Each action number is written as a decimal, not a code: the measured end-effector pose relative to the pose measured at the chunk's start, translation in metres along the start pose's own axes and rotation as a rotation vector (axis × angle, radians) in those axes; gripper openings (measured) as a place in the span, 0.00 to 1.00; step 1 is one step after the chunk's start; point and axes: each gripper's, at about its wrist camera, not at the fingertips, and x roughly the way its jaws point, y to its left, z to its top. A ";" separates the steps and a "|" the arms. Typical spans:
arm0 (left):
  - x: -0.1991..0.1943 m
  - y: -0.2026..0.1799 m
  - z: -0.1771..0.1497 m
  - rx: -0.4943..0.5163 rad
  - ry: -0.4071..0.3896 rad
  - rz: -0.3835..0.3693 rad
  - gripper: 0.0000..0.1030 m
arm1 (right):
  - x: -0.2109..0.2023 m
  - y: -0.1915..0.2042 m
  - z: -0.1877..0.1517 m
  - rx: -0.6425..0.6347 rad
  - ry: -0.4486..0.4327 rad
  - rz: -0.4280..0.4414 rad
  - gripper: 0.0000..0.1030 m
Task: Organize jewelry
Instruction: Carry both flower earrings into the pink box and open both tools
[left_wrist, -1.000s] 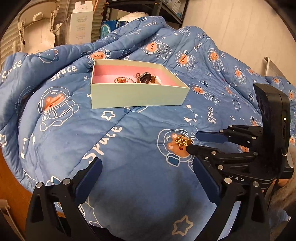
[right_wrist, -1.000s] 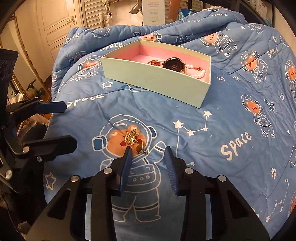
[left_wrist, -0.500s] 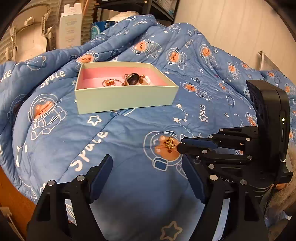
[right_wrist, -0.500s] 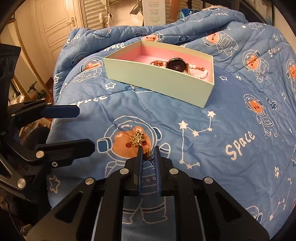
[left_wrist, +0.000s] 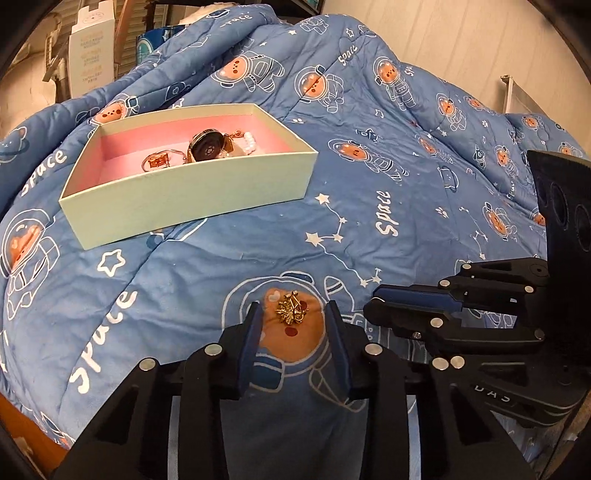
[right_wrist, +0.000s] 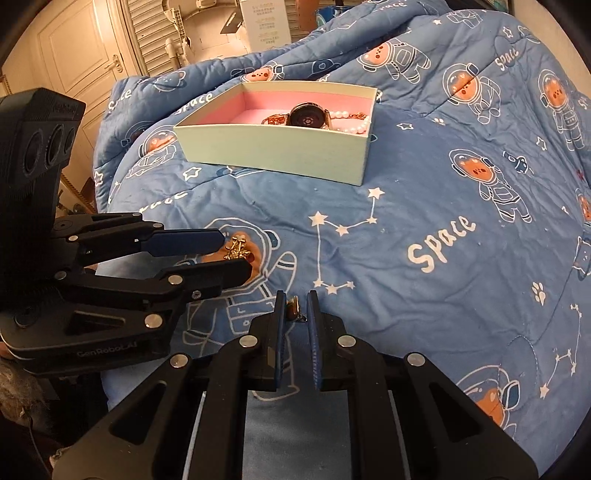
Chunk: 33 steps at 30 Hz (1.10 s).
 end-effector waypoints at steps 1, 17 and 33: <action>0.001 -0.001 0.000 0.005 0.002 0.001 0.25 | 0.000 -0.001 0.000 0.005 0.001 -0.001 0.12; -0.010 0.004 -0.006 -0.022 -0.007 -0.019 0.17 | 0.000 -0.004 0.007 0.052 0.024 0.035 0.12; -0.049 0.051 0.036 -0.063 -0.015 0.035 0.17 | -0.017 0.011 0.063 -0.053 -0.005 0.106 0.12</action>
